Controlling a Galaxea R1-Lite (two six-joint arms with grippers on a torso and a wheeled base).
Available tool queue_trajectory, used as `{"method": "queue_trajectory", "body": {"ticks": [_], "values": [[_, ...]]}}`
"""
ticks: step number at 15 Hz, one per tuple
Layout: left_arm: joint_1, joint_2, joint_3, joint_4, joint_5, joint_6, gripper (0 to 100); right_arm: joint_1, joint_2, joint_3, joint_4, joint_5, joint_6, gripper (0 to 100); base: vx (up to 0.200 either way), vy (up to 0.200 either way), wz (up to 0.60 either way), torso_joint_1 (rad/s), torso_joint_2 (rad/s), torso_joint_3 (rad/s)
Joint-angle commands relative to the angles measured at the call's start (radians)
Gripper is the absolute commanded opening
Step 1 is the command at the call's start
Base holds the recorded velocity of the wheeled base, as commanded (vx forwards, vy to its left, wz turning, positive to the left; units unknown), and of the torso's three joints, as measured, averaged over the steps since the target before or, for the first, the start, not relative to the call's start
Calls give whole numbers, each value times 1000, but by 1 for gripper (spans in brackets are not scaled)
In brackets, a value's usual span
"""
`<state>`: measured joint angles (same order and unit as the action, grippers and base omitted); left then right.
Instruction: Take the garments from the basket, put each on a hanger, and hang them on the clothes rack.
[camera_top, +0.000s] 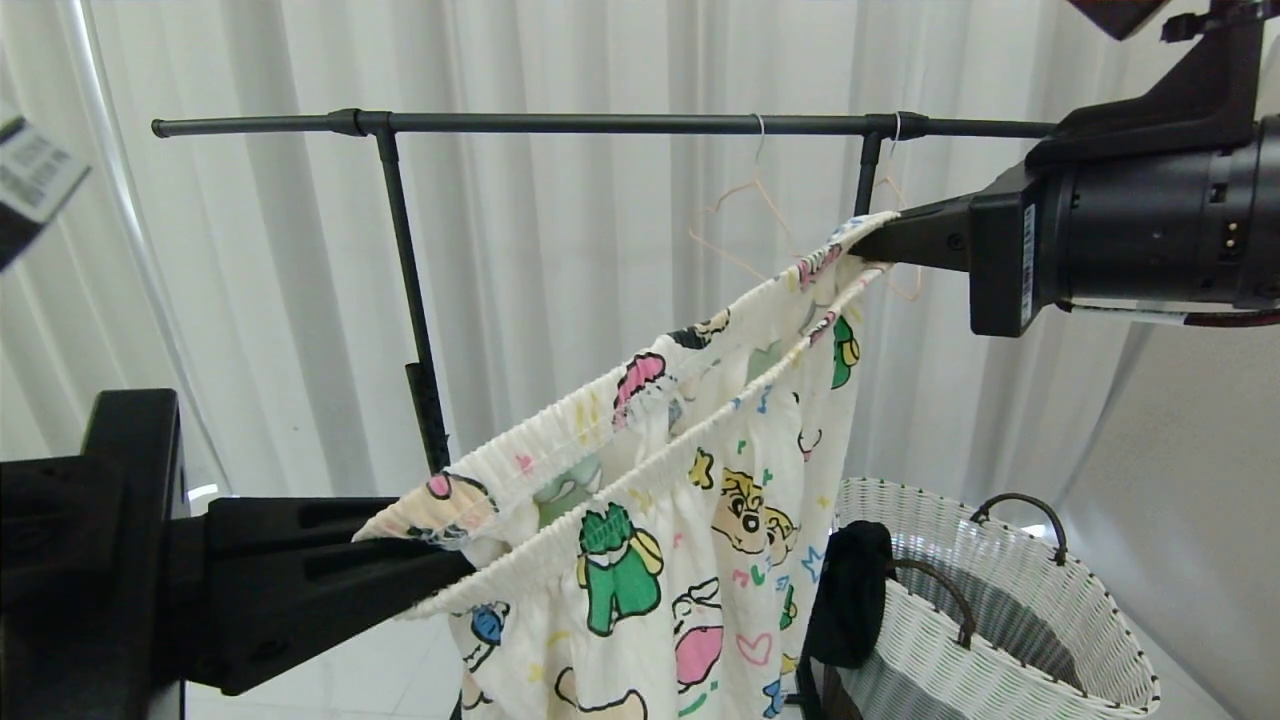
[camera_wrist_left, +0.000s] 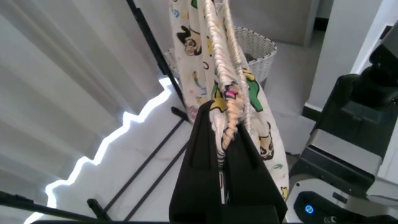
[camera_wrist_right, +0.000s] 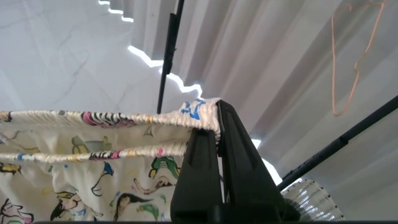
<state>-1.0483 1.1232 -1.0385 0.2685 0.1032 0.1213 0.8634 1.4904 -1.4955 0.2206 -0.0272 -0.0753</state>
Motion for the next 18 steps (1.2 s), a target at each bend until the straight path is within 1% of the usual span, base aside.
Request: {"method": "queue_trajectory", "body": {"ticks": [1, 2, 4, 5, 7, 8, 9, 11, 13, 15, 18], "values": [[1, 1, 0, 0, 6, 0, 0, 0, -7, 3, 2, 0, 0, 0, 0, 0, 0, 0, 0, 0], [2, 0, 0, 0, 27, 1, 0, -1, -33, 14, 9, -2, 2, 0, 0, 0, 0, 0, 0, 0], [16, 0, -5, 0, 98, 1, 0, -7, -110, 64, 39, -2, 2, 0, 0, 0, 0, 0, 0, 0], [47, 7, -12, 0, 122, 1, 0, -7, -157, 89, 69, -2, 2, 0, 0, 0, 0, 0, 0, 0], [90, 32, -43, 0, 128, 1, 0, -6, -220, 123, 100, 1, 2, 0, 0, 0, 0, 0, 0, 0], [105, 64, -103, 0, 128, 1, 0, -1, -266, 152, 120, 3, 2, 0, 0, 0, 0, 0, 0, 0], [117, 95, -149, 0, 128, 1, 0, 6, -276, 158, 131, 3, 0, 0, 0, 0, 0, 0, 0, 0], [131, 165, -230, 0, 128, 1, 0, 48, -269, 158, 132, 1, 0, 0, 0, 0, 0, 0, 0, 0], [140, 208, -276, 0, 136, 1, 0, 75, -269, 159, 134, 0, -1, 0, 0, 0, 0, 0, 0, 0], [139, 218, -281, 0, 159, 1, 0, 82, -271, 159, 134, -2, -1, 0, 0, 0, 0, 0, 0, 0], [139, 222, -279, 0, 161, 1, 0, 82, -268, 161, 132, -5, -1, 0, 0, 0, 0, 0, 0, 0]]}}
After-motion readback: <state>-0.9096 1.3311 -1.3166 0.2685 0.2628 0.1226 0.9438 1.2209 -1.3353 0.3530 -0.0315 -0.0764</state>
